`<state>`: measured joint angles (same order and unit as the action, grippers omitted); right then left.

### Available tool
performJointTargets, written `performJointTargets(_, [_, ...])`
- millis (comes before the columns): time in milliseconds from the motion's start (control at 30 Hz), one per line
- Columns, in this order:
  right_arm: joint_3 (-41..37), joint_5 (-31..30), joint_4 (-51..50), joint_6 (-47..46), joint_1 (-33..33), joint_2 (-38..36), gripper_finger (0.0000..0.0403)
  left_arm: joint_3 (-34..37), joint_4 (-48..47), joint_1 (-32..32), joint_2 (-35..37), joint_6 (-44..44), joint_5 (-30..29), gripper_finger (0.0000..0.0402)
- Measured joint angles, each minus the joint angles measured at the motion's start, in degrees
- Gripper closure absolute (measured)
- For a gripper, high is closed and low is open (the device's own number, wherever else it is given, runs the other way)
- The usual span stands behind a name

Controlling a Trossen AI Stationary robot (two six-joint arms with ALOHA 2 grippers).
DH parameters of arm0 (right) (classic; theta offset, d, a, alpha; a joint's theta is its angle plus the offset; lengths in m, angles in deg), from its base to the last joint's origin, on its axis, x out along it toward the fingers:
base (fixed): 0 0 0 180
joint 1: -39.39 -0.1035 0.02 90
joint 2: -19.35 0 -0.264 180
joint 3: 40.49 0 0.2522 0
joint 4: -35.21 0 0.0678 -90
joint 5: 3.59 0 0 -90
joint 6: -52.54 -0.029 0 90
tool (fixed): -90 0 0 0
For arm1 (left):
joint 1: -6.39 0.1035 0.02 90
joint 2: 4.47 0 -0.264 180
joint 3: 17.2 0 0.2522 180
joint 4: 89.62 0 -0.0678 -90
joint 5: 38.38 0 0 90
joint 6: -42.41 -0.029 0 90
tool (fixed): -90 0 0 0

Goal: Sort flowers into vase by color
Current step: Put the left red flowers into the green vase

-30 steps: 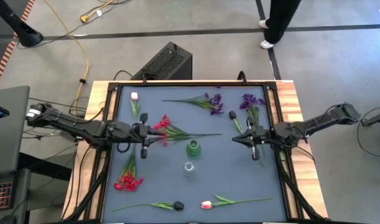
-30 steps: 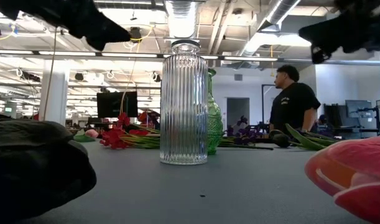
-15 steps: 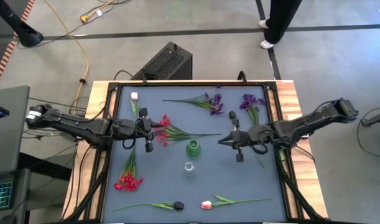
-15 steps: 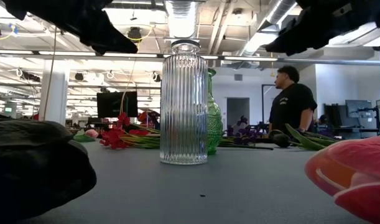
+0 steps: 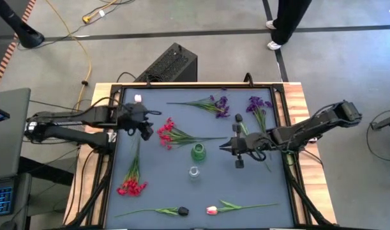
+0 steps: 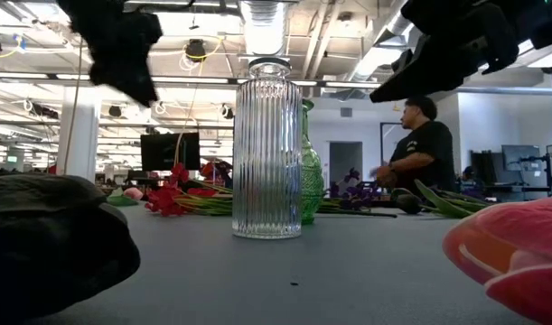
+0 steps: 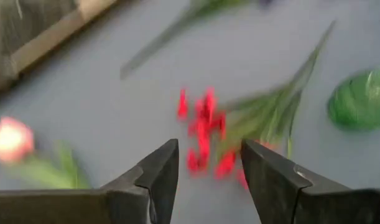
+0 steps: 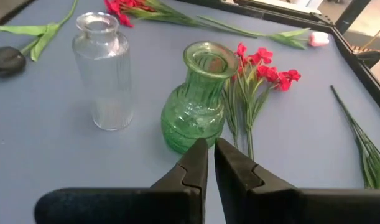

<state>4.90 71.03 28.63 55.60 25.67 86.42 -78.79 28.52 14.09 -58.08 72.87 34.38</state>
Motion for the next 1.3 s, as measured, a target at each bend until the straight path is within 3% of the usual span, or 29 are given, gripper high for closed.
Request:
performJointTargets(300, [0.04,0.02,0.68,5.85,0.09,1.56,0.0345,1.17,-7.32,3.00,-2.01,10.62,6.49,0.0251])
performJointTargets(533, [0.02,0.02,0.47,8.93,0.09,1.51,0.0345,1.17,-8.74,3.44,-7.26,13.25,10.61,0.0259])
performJointTargets(900, [0.02,0.02,2.54,15.12,0.09,1.49,0.0345,1.17,-15.01,2.31,-15.60,16.29,11.00,0.0260])
performJointTargets(1100, [0.02,0.02,2.53,15.46,0.11,1.49,0.0345,1.17,-15.22,-0.15,-19.13,5.77,11.56,0.0260])
performJointTargets(1200, [0.02,0.02,2.53,15.45,0.11,1.49,0.0345,1.17,-14.08,-0.62,-20.88,-3.51,11.52,0.0260])
performJointTargets(1300, [0.02,0.04,2.47,14.66,0.11,1.49,0.0345,1.17,-13.46,-0.91,-23.25,-18.90,13.94,0.0260])
